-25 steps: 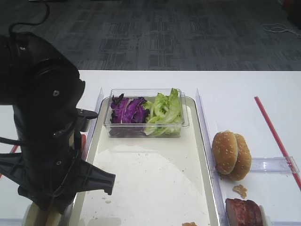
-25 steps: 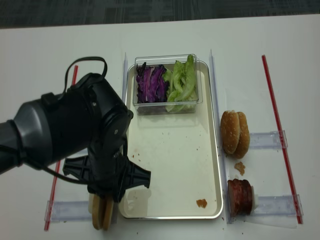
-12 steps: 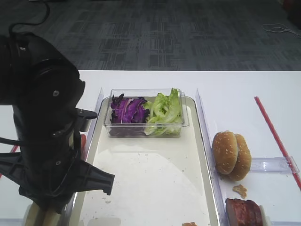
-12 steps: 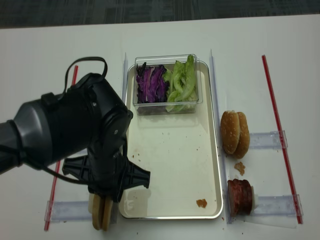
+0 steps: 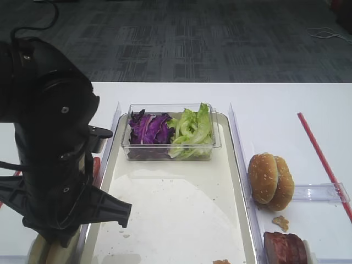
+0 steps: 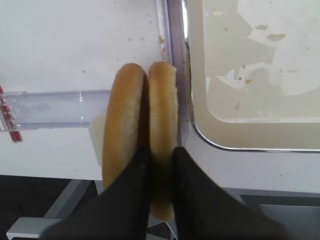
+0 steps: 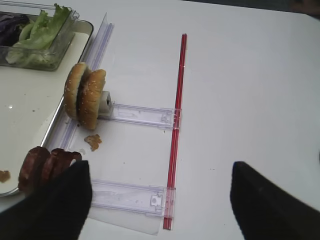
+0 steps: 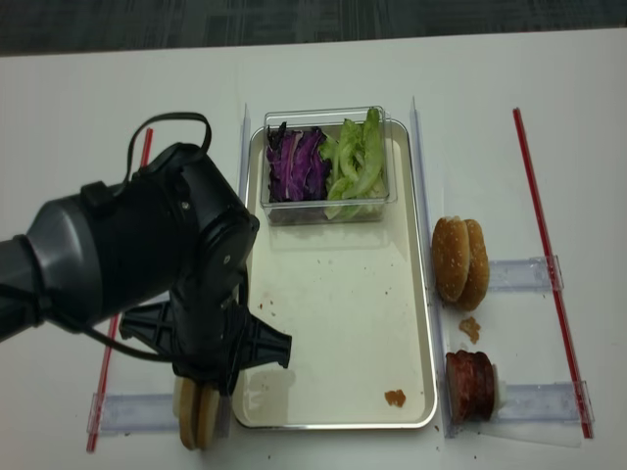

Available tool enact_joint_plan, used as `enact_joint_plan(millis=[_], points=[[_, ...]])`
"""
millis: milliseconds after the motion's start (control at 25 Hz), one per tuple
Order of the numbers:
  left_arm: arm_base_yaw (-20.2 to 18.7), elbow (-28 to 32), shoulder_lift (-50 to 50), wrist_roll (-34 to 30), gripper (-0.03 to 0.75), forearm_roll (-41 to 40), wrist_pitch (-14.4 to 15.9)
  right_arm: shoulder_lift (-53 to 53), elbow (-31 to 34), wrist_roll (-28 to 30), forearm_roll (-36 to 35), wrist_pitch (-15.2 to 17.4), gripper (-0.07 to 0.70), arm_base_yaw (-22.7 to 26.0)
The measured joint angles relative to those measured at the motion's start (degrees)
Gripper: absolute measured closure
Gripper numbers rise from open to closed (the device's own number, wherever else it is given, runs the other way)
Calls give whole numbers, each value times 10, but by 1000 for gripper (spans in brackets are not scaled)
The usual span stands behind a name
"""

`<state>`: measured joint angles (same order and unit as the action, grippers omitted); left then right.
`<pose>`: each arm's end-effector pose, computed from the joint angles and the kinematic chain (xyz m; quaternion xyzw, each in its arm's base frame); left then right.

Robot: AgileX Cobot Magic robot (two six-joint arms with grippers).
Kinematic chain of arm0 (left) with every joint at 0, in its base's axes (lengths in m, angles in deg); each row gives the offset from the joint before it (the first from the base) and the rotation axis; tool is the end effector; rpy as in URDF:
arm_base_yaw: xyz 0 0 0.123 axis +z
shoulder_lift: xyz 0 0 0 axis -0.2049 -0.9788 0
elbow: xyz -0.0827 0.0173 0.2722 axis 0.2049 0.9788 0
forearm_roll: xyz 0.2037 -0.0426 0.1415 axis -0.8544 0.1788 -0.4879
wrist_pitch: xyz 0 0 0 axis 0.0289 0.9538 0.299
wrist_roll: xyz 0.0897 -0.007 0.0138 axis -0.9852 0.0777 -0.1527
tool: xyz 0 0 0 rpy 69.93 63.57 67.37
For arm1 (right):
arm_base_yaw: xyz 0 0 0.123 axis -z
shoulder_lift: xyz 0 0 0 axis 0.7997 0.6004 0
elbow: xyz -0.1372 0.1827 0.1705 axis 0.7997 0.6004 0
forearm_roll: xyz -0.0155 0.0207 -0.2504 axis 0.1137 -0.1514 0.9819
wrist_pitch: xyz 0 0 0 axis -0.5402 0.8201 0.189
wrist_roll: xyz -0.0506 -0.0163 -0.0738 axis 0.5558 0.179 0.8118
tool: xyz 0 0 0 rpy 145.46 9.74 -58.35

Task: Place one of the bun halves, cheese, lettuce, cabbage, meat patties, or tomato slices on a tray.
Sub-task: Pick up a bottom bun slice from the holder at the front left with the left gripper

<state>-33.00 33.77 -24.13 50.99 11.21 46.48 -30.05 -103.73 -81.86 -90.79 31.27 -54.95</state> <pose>0.1896 -0.1701 0.2154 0.0438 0.9949 0.0906 0.0066 -0.0077 0.0059 0.2627 -0.0629 0.8716 0.0190 0.4858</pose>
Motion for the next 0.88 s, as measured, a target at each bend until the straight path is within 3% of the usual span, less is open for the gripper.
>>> enact_joint_plan(millis=[680, 880], points=[[0, -1, 0, -25, 640, 0, 5, 0, 0, 0, 0, 0, 53, 0], [0, -28, 0, -33, 641, 0, 10, 0, 0, 0, 0, 0, 53, 0]])
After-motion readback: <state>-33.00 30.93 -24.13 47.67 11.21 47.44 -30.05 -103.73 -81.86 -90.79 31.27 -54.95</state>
